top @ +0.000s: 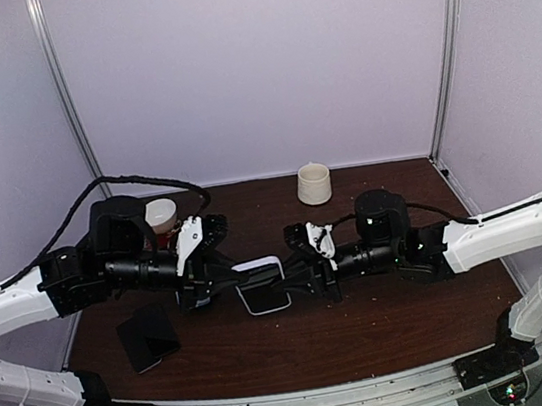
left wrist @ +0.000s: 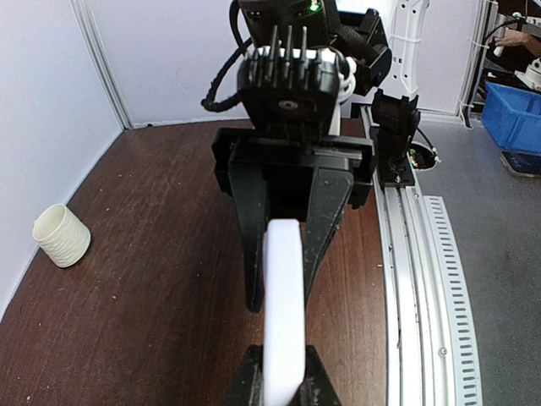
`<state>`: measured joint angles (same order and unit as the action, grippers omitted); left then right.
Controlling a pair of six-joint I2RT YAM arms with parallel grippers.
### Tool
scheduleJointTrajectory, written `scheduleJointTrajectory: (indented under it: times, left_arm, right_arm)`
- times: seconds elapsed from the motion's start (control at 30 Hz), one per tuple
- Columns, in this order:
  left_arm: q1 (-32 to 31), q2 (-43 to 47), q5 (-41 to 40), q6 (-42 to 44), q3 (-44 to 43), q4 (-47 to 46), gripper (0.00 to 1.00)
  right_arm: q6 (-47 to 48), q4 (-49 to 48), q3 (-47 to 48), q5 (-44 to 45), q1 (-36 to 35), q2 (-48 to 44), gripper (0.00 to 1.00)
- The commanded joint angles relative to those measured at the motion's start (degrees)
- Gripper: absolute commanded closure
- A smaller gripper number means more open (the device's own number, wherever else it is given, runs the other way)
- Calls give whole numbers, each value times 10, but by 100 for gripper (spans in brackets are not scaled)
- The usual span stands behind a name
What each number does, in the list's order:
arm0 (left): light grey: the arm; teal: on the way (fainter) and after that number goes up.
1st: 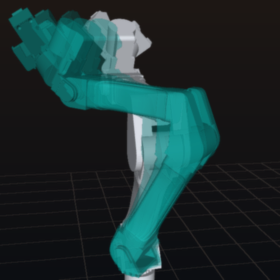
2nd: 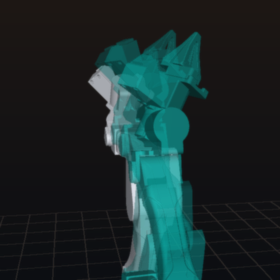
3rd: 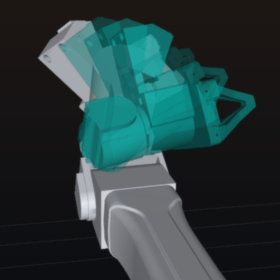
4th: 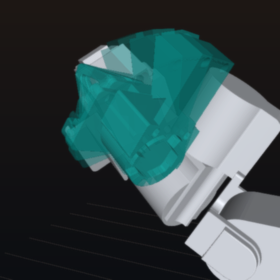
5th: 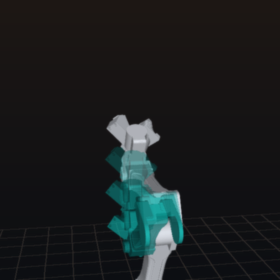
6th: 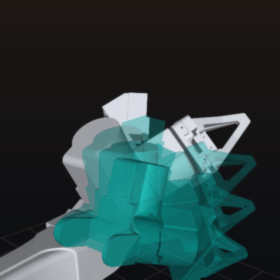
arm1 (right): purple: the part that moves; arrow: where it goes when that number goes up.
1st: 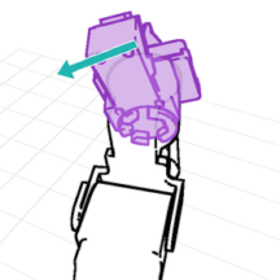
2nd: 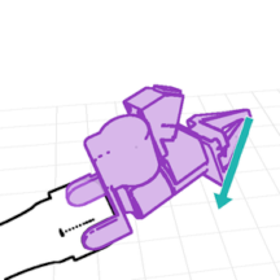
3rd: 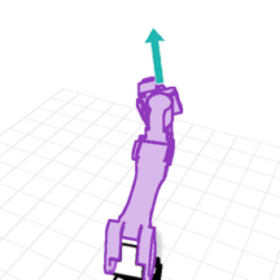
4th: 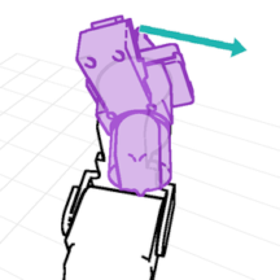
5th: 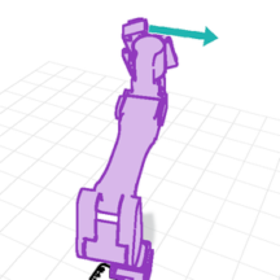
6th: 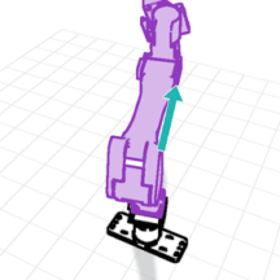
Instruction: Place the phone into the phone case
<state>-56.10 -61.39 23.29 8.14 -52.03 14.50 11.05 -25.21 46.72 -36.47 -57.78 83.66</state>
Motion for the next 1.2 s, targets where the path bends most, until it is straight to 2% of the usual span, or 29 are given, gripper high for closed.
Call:
scheduleJointTrajectory:
  times: [0.0, 0.13, 0.3, 0.37, 0.4, 0.47, 0.53, 0.57, 0.63, 0.73, 0.8, 0.9, 1.03, 1.17]
  left_arm:
    - [1, 18, 17, -7, -16, -74, 100]
    - [1, 20, 17, -7, -13, -77, 100]
    - [1, 22, 9, -8, -12, -75, 100]
    - [1, 22, 1, -7, -13, -71, 100]
    - [1, 21, -5, -6, -14, -68, 95]
    - [1, 20, -28, -9, -15, -58, 68]
    - [0, 18, -56, -12, -18, -45, 47]
    - [0, 17, -75, -14, -20, -38, 39]
    - [0, 16, -116, -15, -26, -23, 32]
    - [1, 7, -200, -18, -33, -7, 24]
    - [2, -3, -249, -20, -38, 0, 21]
    - [3, -27, -296, -22, -54, 22, 20]
    - [4, -57, -317, -28, -75, 54, 19]
    - [6, -62, -327, -27, -78, 63, 19]
  right_arm:
    - [-1, 4, 21, -10, 2, 4, 76]
    - [0, 14, 25, -12, 3, 5, 76]
    - [-1, 47, 37, -23, 9, -2, 97]
    - [-4, 69, 44, -25, 14, -8, 100]
    - [-8, 78, 46, -25, 19, -12, 100]
    - [-21, 95, 49, -24, 32, -22, 100]
    - [-48, 124, 55, -22, 50, -35, 100]
    - [-64, 149, 61, -18, 62, -41, 100]
    - [-92, 224, 83, -9, 95, -49, 100]
    - [-110, 371, 127, 30, 145, -46, 100]
    - [-138, 472, 151, 50, 183, -36, 100]
    - [-164, 572, 173, 61, 242, -19, 100]
    - [-196, 649, 187, 53, 331, 13, 99]
    - [-192, 696, 200, 51, 387, 46, 99]
